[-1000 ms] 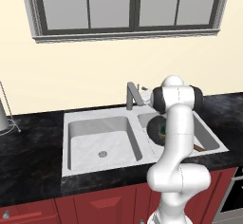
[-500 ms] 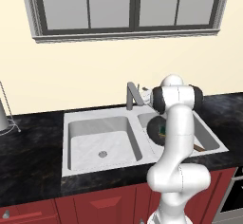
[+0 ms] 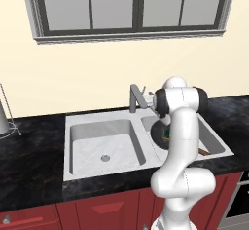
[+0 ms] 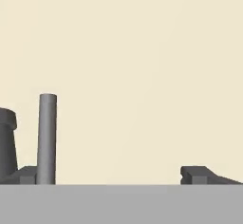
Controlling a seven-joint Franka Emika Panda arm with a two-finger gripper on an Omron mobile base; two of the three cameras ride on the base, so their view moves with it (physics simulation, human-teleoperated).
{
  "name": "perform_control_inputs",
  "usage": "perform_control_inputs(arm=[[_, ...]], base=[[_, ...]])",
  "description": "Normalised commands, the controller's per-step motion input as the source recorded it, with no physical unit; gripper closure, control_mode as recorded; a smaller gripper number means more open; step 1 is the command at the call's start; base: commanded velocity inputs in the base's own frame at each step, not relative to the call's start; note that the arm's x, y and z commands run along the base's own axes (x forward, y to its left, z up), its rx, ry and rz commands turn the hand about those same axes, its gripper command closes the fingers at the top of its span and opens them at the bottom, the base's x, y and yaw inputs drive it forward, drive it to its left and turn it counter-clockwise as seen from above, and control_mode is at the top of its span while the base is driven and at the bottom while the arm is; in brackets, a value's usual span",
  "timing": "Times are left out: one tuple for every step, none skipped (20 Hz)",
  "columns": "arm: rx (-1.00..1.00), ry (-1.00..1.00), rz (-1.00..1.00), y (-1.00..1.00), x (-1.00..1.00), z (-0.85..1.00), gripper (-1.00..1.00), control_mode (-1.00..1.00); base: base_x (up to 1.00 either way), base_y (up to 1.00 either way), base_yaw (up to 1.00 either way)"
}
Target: Pick the pan and sponge and place them into the sink. Then turn on the water.
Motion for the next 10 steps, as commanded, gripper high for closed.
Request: perform_control_inputs(arm=[[0.2, 0.0, -0.22, -0.92, 1.0, 0.21, -1.0, -1.0], [0.2, 0.0, -0.21, -0.96, 1.0, 0.16, -1.0, -1.0], [0.22, 0.0, -0.19, -1.0, 0.99, 0.16, -1.0, -1.0], [0.24, 0.0, -0.17, -1.0, 0.91, 0.13, -1.0, -1.0], [0.27, 0.0, -0.16, -1.0, 0.86, 0.13, -1.0, -1.0], [0.27, 0.0, -0.15, -1.0, 0.88, 0.11, -1.0, -1.0], [0.28, 0.0, -0.14, -1.0, 0.88, 0.09, -1.0, -1.0], [0.29, 0.0, -0.13, -1.0, 0.86, 0.05, -1.0, -1.0], [0.29, 0.0, -0.12, -1.0, 0.86, 0.02, -1.0, -1.0], [0.29, 0.0, -0.12, -1.0, 0.86, 0.0, -1.0, -1.0]], base=[[0.0, 0.0, 0.0], [0.0, 0.0, 0.0], [0.0, 0.0, 0.0], [0.0, 0.0, 0.0], [0.0, 0.0, 0.0], [0.0, 0.0, 0.0], [0.0, 0.0, 0.0], [0.0, 0.0, 0.0], [0.0, 0.0, 0.0], [0.0, 0.0, 0.0]])
